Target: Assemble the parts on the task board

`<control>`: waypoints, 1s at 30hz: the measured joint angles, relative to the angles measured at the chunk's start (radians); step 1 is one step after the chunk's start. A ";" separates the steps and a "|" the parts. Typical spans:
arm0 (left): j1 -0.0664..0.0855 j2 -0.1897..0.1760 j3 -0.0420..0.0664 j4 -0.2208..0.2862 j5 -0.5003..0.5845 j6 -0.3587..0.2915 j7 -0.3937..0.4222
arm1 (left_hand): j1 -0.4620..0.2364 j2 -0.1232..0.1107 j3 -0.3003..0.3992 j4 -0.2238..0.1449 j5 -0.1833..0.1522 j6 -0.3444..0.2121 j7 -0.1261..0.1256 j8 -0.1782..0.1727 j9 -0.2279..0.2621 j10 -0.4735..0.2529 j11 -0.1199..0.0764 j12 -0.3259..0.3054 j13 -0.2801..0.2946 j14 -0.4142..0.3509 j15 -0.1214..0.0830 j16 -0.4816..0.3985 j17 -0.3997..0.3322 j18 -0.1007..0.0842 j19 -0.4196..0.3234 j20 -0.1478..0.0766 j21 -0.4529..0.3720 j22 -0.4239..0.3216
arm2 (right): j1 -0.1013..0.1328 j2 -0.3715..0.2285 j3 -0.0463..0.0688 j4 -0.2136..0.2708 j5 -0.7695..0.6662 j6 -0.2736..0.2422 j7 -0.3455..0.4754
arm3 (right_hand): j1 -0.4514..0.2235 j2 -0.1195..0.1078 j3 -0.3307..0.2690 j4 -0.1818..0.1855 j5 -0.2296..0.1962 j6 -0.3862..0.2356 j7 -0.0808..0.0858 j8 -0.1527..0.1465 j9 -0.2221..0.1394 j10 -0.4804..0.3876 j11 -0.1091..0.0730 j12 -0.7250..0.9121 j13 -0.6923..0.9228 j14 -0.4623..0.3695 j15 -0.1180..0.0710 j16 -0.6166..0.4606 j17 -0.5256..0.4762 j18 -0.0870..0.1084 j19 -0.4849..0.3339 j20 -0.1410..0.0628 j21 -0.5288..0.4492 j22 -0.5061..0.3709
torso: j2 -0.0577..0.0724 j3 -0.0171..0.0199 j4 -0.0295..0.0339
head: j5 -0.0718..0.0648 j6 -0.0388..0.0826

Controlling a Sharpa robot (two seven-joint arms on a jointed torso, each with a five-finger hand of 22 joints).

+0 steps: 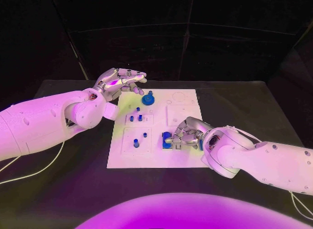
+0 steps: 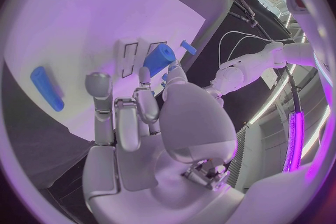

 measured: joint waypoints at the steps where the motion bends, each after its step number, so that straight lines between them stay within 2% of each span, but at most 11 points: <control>1: 0.000 0.000 0.000 0.000 0.000 0.000 0.000 | 0.000 0.000 0.000 0.000 0.000 0.000 0.000 0.000 0.000 0.000 0.000 0.000 0.000 0.000 0.000 0.000 0.000 0.000 0.000 0.000 0.000 0.000 | 0.000 0.000 0.000 0.000 -0.001 0.000 0.002 | 0.006 0.002 0.000 -0.006 0.002 0.002 -0.002 0.002 0.002 0.002 -0.002 0.003 0.001 0.002 -0.002 0.000 0.000 0.000 0.000 0.000 0.000 0.001 | 0.000 -0.0001 0.0000 | 0.000 0.000; 12: 0.000 -0.001 0.000 0.001 0.000 0.000 -0.002 | 0.000 0.000 0.000 0.000 0.000 0.000 0.000 0.000 0.000 0.000 0.000 0.000 0.000 0.000 0.000 0.000 0.000 0.000 0.000 0.000 0.000 0.000 | 0.000 0.005 0.000 -0.007 -0.018 0.001 0.009 | 0.031 0.017 0.001 -0.026 0.015 0.010 -0.009 0.023 0.014 0.007 -0.007 0.007 0.011 -0.002 -0.005 0.000 0.000 0.000 0.004 -0.004 0.002 0.012 | 0.000 -0.0013 0.0020 | -0.007 0.001; 15: 0.000 -0.001 0.000 0.001 0.000 0.001 -0.002 | 0.000 0.000 0.000 0.000 0.000 0.000 0.000 0.000 0.000 0.000 0.000 0.000 0.000 0.000 0.000 0.000 0.000 0.000 0.000 0.000 0.000 0.000 | 0.000 0.005 0.001 -0.009 -0.024 0.001 0.009 | 0.042 0.017 0.005 -0.041 0.023 0.014 -0.007 0.030 0.019 0.007 -0.007 0.007 0.015 0.000 -0.007 0.000 0.000 0.000 0.007 -0.007 0.005 0.015 | 0.000 -0.0013 0.0021 | -0.006 0.001; 16: 0.000 -0.001 0.000 0.001 0.000 0.001 -0.003 | 0.000 0.000 0.000 0.000 0.000 0.000 0.000 0.000 0.000 0.000 0.000 0.000 0.000 0.000 0.000 0.000 0.000 0.000 0.000 0.000 0.000 0.000 | 0.001 0.005 0.001 -0.010 -0.026 0.002 0.009 | 0.052 0.025 0.008 -0.049 0.029 0.014 -0.008 0.031 0.021 0.009 -0.009 0.008 0.018 0.001 -0.008 0.000 0.000 0.000 0.007 -0.007 0.005 0.016 | 0.000 -0.0013 0.0021 | -0.006 0.001; 23: 0.000 -0.002 0.000 0.001 0.000 0.001 -0.003 | 0.000 0.000 0.000 0.000 0.000 0.000 0.000 0.000 0.000 0.000 0.000 0.000 0.000 0.000 0.000 0.000 0.000 0.000 0.000 0.000 0.000 0.000 | 0.000 0.001 0.000 -0.013 -0.038 0.011 0.007 | 0.094 0.022 0.017 -0.088 0.015 0.018 -0.011 0.042 0.028 0.011 -0.011 0.008 0.021 -0.002 -0.012 0.000 0.001 0.000 0.011 -0.011 0.005 0.021 | 0.000 -0.0011 0.0005 | -0.003 -0.004; 30: 0.000 -0.006 0.000 0.002 0.000 0.001 -0.004 | 0.000 0.000 0.000 0.000 0.000 0.000 0.000 0.000 0.000 0.000 0.000 0.000 0.000 0.000 0.000 0.000 0.000 0.000 0.000 0.000 0.000 -0.001 | 0.000 -0.004 0.000 -0.007 -0.046 0.018 0.007 | 0.101 0.028 0.019 -0.093 0.016 0.018 -0.011 0.042 0.029 0.011 -0.011 0.008 0.021 -0.003 -0.012 0.000 0.001 0.000 0.011 -0.011 0.005 0.022 | 0.000 -0.0008 0.0004 | -0.004 -0.006</control>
